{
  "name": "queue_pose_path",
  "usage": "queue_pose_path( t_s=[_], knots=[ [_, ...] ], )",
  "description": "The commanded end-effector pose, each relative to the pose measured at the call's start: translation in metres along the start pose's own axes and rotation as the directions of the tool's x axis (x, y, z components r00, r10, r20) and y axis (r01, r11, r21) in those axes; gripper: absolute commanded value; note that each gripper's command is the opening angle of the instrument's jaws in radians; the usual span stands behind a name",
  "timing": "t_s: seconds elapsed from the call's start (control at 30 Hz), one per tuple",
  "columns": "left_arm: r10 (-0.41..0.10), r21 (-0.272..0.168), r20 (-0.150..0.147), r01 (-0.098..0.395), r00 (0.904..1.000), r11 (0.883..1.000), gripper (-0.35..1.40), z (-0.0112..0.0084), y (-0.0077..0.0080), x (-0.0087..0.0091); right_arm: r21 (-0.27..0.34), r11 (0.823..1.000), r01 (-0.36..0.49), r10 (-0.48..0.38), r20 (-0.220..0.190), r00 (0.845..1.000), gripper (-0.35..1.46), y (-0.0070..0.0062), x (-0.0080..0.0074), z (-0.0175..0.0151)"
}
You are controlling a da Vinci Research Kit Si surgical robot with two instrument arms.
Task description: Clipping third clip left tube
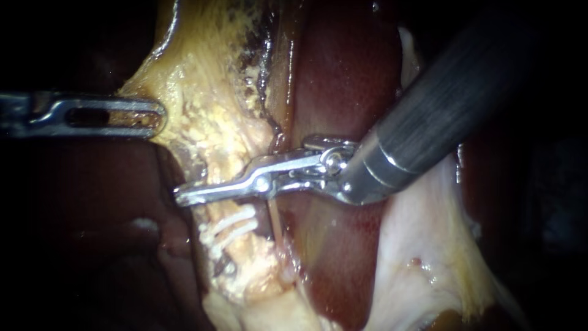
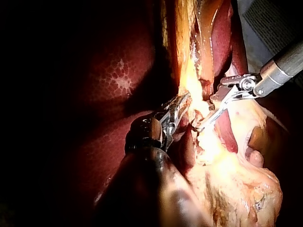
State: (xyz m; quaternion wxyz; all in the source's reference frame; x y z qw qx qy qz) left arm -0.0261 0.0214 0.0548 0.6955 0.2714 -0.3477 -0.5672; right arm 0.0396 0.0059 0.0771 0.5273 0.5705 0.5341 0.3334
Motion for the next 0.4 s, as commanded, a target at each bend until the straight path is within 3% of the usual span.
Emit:
queue_pose_path(
  t_s=[0.03,0.4],
  knots=[
    [0.000,0.000,0.000,0.000,1.0000,1.000,-0.35,0.0000,0.0000,0.0000,-0.001,1.000,-0.002,0.002,0.000,1.000,-0.35,0.0000,-0.0001,0.0001],
    [0.000,0.000,0.000,0.000,1.0000,1.000,-0.35,0.0000,0.0000,0.0000,0.001,1.000,-0.019,0.019,0.015,1.000,-0.35,-0.0004,-0.0004,0.0003]
  ],
)
